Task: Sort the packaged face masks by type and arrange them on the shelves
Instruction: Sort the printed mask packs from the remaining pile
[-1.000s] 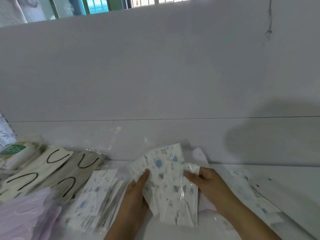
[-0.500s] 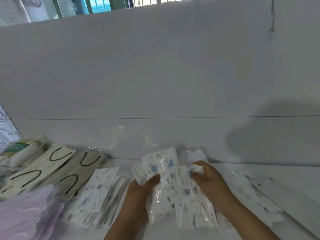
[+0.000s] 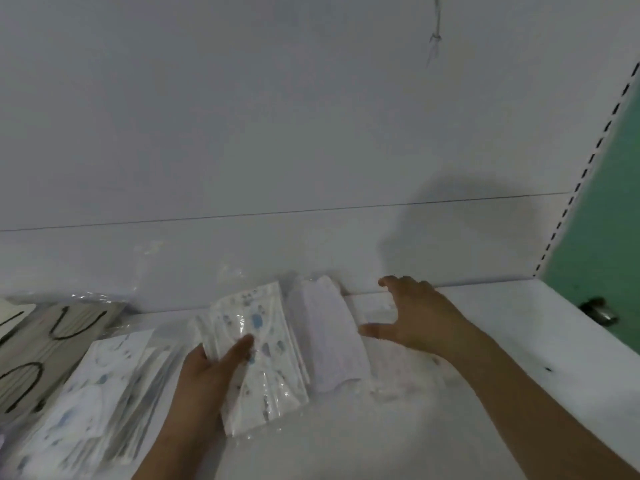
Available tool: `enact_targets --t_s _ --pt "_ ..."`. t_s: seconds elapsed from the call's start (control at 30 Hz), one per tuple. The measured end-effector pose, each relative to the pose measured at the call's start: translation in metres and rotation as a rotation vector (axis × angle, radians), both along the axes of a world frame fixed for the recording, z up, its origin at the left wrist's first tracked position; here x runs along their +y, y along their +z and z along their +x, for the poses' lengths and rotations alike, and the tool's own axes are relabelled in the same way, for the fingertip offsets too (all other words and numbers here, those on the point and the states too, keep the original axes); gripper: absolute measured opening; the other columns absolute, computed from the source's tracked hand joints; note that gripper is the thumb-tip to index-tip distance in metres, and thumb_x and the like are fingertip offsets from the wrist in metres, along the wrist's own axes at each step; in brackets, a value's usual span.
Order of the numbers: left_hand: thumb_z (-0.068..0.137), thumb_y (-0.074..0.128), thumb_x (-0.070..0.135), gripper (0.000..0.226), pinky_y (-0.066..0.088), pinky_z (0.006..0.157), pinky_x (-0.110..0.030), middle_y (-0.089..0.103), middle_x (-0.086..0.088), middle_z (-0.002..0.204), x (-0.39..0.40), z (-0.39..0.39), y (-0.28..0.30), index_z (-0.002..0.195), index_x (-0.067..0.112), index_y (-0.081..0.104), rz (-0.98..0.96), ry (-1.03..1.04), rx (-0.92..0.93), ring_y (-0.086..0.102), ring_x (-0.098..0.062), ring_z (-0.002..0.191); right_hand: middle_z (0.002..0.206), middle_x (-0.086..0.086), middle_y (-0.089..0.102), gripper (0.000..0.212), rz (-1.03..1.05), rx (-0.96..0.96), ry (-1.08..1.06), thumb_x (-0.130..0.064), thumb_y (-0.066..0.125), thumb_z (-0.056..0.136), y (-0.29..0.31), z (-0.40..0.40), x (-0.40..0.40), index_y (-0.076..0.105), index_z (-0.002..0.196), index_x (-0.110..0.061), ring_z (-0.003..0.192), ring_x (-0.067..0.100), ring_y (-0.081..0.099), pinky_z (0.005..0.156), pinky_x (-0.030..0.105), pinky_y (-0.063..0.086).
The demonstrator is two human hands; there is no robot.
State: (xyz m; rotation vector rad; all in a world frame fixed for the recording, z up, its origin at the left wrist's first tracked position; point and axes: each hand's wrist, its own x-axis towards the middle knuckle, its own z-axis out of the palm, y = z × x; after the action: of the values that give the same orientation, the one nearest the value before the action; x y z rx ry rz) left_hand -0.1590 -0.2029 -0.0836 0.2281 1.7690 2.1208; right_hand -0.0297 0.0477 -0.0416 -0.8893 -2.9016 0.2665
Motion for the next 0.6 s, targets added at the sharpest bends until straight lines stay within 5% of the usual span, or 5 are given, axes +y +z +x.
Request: enact_targets --t_s 0.07,0.17,0.3,0.43,0.6 --pt "0.089 0.072 0.01 0.01 0.053 0.052 -0.027 0.071 -0.005 0.063 0.002 0.007 0.0 0.088 0.001 0.069 -0.001 -0.025 0.018 0.069 -0.02 0.052 0.14 0.011 0.045 0.106 -0.063 -0.188 -0.057 -0.072 0.067 0.071 -0.015 0.015 0.006 0.023 0.151 -0.017 0.126 0.029 0.046 0.102 0.037 0.041" --pt "0.09 0.07 0.012 0.012 0.048 0.044 -0.024 0.066 -0.001 0.056 0.007 0.016 -0.003 0.089 0.0 0.067 0.024 -0.097 0.007 0.063 -0.014 0.045 0.111 0.003 0.061 0.071 -0.302 0.069 -0.118 -0.039 0.078 0.078 -0.039 0.028 0.01 0.048 0.136 -0.014 0.102 0.018 0.058 0.083 0.024 0.044" --pt "0.095 0.062 0.027 0.026 0.055 0.09 -0.048 0.078 -0.012 0.097 0.015 0.021 -0.004 0.112 0.009 0.072 0.097 -0.148 -0.069 0.075 -0.031 0.093 0.09 -0.007 0.054 0.031 -0.183 0.45 -0.225 -0.013 0.068 0.08 -0.03 0.032 0.008 0.063 0.11 -0.018 0.085 0.014 0.057 0.076 0.028 0.048" --pt "0.09 0.066 0.049 0.048 0.04 0.112 -0.055 0.072 -0.008 0.124 0.025 0.024 -0.004 0.129 0.022 0.066 0.184 -0.185 -0.118 0.068 -0.03 0.116 0.114 -0.007 0.046 0.043 0.066 0.678 0.047 -0.004 0.069 0.074 -0.017 0.017 -0.071 0.052 0.106 -0.027 0.096 0.012 0.052 0.07 0.025 0.049" --pt "0.086 0.058 0.043 0.055 0.051 0.103 -0.048 0.07 -0.013 0.125 0.03 0.028 -0.003 0.132 0.013 0.06 0.209 -0.323 -0.154 0.068 -0.029 0.116 0.127 -0.014 0.042 0.033 -0.693 0.559 0.302 -0.019 0.063 0.084 -0.03 -0.002 -0.117 0.047 0.107 -0.036 0.11 0.0 0.05 0.095 0.022 0.047"
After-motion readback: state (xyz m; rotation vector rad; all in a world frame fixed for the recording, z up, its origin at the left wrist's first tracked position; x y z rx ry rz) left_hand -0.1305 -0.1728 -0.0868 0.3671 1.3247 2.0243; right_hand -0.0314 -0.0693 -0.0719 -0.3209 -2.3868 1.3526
